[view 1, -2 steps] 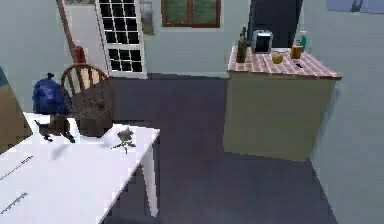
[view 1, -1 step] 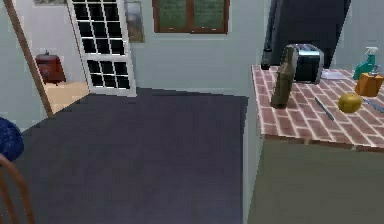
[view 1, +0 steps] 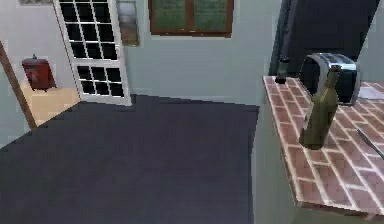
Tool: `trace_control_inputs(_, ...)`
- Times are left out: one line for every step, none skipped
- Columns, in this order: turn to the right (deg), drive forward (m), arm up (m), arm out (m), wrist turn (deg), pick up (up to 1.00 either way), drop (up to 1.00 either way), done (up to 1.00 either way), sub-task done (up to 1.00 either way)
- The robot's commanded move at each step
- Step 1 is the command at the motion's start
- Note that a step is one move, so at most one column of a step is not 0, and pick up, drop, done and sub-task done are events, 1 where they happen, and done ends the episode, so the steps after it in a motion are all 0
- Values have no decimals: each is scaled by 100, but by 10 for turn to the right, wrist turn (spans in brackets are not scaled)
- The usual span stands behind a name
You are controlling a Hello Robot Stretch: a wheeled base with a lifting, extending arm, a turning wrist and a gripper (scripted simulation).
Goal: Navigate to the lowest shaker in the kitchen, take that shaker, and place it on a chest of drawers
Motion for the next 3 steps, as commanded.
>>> trace_control_inputs(-360, 0, 0, 0, 0, 0, 0, 0, 0)
trace_control_inputs(-30, 0, 0, 0, 0, 0, 0, 0, 0)
trace_control_inputs(0, 50, 0, 0, 0, 0, 0, 0, 0)
